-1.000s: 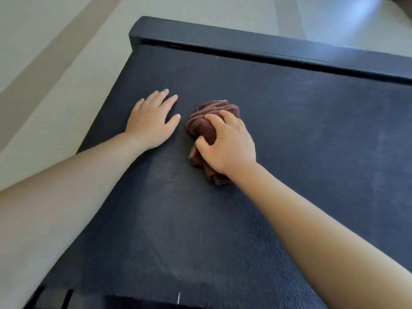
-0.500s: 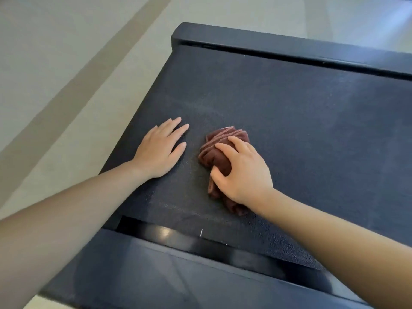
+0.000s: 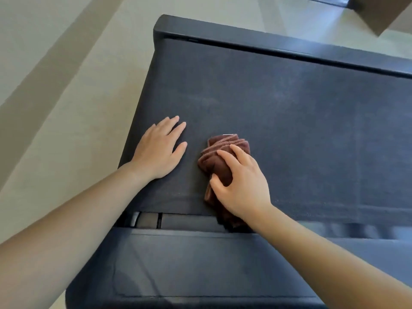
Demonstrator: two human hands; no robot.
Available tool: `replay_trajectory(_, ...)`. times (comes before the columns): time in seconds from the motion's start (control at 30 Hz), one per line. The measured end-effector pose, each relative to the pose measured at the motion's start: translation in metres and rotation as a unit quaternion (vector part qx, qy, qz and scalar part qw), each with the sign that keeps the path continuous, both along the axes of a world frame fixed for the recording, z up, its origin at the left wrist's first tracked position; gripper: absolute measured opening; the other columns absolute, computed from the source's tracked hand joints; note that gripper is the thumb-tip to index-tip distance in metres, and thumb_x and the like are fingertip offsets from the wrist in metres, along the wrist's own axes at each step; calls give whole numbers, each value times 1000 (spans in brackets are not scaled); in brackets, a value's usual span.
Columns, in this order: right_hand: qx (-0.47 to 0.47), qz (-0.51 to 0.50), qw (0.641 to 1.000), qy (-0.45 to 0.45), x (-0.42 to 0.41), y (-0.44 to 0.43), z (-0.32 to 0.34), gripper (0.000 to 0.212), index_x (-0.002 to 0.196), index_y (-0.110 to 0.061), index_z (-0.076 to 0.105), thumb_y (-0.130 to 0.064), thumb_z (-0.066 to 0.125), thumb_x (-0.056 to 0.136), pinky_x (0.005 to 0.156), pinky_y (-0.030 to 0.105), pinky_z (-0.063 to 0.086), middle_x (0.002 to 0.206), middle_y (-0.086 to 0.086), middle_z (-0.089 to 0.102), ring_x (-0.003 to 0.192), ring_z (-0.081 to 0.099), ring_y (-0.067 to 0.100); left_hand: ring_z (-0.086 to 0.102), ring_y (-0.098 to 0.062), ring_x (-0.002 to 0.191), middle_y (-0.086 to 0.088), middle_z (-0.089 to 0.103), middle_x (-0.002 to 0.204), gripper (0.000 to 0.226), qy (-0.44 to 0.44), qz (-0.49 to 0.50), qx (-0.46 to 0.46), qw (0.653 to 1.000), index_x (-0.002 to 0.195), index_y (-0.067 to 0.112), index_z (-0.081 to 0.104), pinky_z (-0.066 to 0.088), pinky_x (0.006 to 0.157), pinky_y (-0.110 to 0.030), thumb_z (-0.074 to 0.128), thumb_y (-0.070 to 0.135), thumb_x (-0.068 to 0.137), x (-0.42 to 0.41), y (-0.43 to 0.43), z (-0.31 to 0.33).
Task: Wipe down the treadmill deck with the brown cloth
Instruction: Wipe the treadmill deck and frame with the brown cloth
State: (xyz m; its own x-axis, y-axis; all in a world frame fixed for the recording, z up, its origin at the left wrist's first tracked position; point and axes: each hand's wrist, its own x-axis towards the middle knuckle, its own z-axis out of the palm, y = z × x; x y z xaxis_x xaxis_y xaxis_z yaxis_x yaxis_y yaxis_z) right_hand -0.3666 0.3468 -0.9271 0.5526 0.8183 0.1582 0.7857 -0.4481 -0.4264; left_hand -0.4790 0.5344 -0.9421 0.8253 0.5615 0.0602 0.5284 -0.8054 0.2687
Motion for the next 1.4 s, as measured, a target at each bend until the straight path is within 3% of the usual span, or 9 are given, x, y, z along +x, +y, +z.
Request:
replay_trajectory(0.17, -17, -42, 999, 2, 7, 25, 1, 55, 130, -32, 55, -47, 55, 77, 104, 35, 36, 145, -6, 43, 132, 38, 19, 14, -18, 144, 1, 21, 156, 53, -20, 4, -5, 1000, 147, 20, 27, 12, 115, -45, 33, 36, 97, -2, 3, -7)
replay_trajectory(0.33, -7, -93, 995, 17, 31, 81, 8, 47, 123, -28, 58, -42, 57, 78, 96, 35, 42, 135, -7, 50, 123, 44, 20, 15, -19, 144, -1, 23, 155, 52, -30, 45, -26, 998, 147, 18, 27, 12, 115, -43, 33, 35, 98, 8, 9, -3)
replay_trajectory(0.63, -13, 12, 1000, 11, 93, 154, 2, 50, 122, -26, 59, -48, 51, 78, 91, 40, 46, 128, -4, 52, 120, 45, 22, 8, -18, 145, 1, 14, 158, 56, 58, -36, 2, 998, 148, 24, 22, 11, 117, -40, 35, 42, 97, 35, 75, 9)
replay_trajectory(0.87, 3, 13, 999, 52, 106, 180, -2, 46, 121, -25, 57, -45, 53, 81, 95, 45, 42, 132, 3, 49, 119, 43, 27, 8, -20, 145, -1, 12, 158, 57, 148, 90, -39, 984, 149, 17, 18, 13, 117, -37, 30, 40, 99, 39, 100, 42)
replay_trajectory(1.2, 9, -4, 1000, 20, 129, 221, 0, 50, 128, -25, 54, -48, 52, 83, 95, 46, 45, 135, 2, 49, 122, 44, 26, 9, -21, 145, -3, 13, 158, 61, 82, -10, 7, 997, 149, 17, 18, 12, 117, -38, 35, 42, 97, 84, 151, 18)
replay_trajectory(1.3, 21, -20, 1000, -1, 128, 221, -4, 50, 125, -27, 56, -49, 52, 80, 90, 42, 46, 132, -1, 51, 119, 46, 25, 7, -19, 145, -1, 14, 157, 63, 50, -57, -8, 997, 149, 20, 20, 9, 117, -42, 40, 44, 94, 95, 173, 9)
replay_trajectory(1.4, 28, -63, 997, -13, 133, 240, -4, 47, 122, -28, 59, -47, 54, 79, 87, 39, 48, 129, -4, 53, 117, 48, 24, 11, -14, 143, 3, 21, 155, 59, -34, -54, -60, 996, 146, 21, 29, 6, 115, -40, 43, 42, 92, 93, 180, 0)
